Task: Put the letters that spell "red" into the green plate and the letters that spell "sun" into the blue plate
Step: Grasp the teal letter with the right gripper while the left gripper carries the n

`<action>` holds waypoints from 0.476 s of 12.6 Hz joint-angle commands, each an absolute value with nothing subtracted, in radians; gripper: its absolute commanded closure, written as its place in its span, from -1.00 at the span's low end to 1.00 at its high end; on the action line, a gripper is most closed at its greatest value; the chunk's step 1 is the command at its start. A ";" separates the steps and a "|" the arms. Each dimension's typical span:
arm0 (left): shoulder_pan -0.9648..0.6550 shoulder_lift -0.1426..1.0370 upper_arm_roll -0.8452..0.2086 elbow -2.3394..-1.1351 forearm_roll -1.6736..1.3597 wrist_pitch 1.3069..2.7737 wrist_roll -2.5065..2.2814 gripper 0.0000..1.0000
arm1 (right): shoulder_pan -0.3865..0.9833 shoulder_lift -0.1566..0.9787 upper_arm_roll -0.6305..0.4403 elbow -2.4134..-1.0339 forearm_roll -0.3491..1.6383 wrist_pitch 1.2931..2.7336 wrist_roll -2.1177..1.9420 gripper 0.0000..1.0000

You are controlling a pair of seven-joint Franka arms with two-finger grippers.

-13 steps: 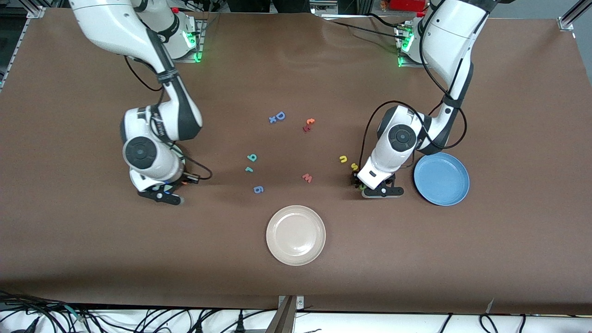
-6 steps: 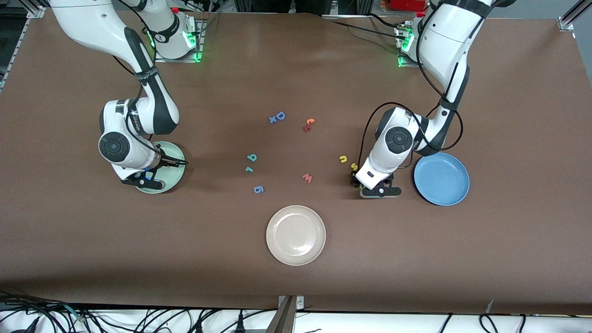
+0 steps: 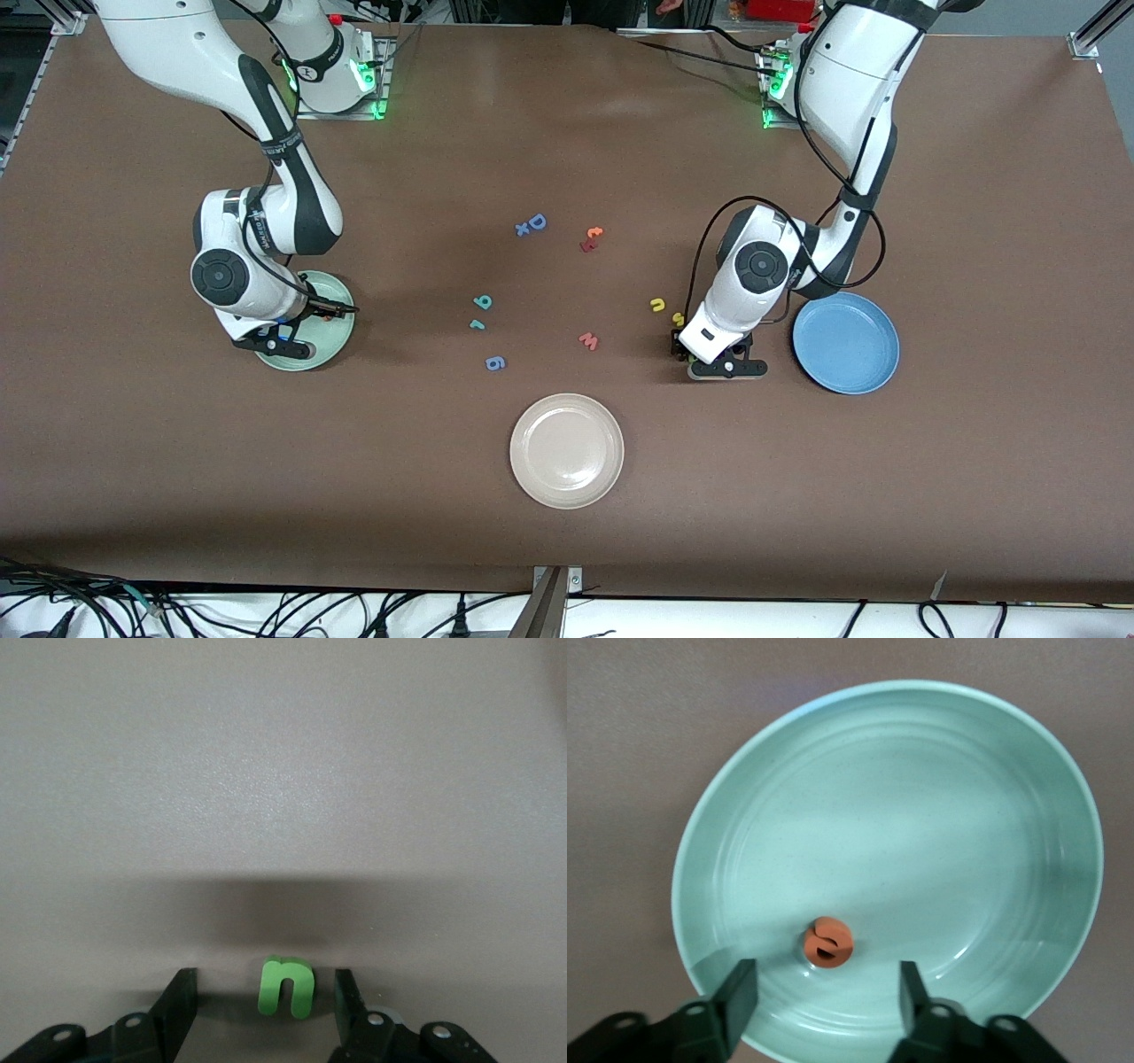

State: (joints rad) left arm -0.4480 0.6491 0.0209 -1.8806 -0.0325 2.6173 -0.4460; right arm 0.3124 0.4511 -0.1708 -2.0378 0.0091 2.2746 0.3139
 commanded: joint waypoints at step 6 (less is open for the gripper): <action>-0.495 0.658 0.063 -1.868 0.046 2.615 -0.460 -0.27 | 0.317 0.409 0.026 -1.953 0.049 2.273 0.529 -1.00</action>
State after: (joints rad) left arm -0.4783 0.6506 0.0445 -1.8804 0.0113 2.6174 -0.4463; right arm 0.3191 0.4098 -0.0145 -1.9907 0.0362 2.2758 0.5012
